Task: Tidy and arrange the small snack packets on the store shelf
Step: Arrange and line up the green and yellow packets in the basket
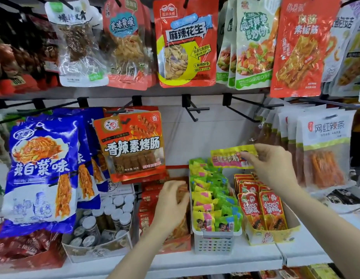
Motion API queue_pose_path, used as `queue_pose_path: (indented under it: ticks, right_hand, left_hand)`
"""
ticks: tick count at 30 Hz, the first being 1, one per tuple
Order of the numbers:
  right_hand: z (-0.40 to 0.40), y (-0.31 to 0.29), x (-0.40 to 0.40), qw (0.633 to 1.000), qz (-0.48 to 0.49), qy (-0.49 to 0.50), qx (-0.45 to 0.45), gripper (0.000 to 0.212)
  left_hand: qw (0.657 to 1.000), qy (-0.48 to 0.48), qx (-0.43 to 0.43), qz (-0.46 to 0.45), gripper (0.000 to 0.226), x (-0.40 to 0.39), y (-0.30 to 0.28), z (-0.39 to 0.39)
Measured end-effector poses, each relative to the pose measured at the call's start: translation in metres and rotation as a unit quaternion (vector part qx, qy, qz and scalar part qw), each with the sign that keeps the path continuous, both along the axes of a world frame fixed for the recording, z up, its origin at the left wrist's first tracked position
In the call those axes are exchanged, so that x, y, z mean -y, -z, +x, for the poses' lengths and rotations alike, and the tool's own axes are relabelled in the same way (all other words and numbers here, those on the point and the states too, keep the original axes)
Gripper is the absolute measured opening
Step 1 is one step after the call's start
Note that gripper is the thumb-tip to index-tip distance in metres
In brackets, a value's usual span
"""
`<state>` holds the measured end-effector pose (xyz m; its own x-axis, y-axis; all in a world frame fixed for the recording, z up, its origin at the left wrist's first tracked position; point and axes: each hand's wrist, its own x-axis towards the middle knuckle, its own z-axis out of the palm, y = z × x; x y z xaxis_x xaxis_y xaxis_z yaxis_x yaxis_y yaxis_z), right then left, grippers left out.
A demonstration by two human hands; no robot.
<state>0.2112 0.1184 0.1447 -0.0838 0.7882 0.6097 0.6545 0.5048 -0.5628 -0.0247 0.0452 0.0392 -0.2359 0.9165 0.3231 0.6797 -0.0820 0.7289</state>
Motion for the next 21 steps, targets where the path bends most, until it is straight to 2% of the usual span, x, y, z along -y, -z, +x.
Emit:
queue_pose_path:
  ticks: [2, 6, 10, 14, 18, 21]
  right_hand:
    - [0.004, 0.005, -0.004, 1.0, 0.022, 0.008, 0.009, 0.03]
    - [0.004, 0.014, -0.009, 1.0, 0.005, 0.006, 0.019, 0.011]
    - [0.003, 0.016, -0.012, 0.999, 0.012, 0.009, 0.034, 0.025]
    - [0.004, 0.02, -0.016, 0.999, 0.005, 0.004, 0.035, 0.034]
    - [0.002, 0.024, -0.019, 0.997, -0.032, -0.006, 0.072, 0.034]
    - [-0.006, 0.02, -0.014, 0.995, -0.016, -0.037, 0.093, 0.023]
  left_hand:
    - [0.996, 0.057, -0.059, -0.02, 0.044, -0.011, 0.004, 0.01]
    - [0.973, 0.127, -0.165, -0.099, 0.07, -0.04, 0.005, 0.03]
    - [0.952, 0.111, -0.255, -0.131, 0.075, -0.055, 0.013, 0.03]
    - [0.954, 0.102, -0.246, -0.138, 0.078, -0.048, 0.028, 0.022]
    - [0.956, 0.075, -0.272, -0.075, 0.086, -0.037, 0.029, 0.019]
    - [0.955, 0.079, -0.279, -0.068, 0.084, -0.031, 0.028, 0.016]
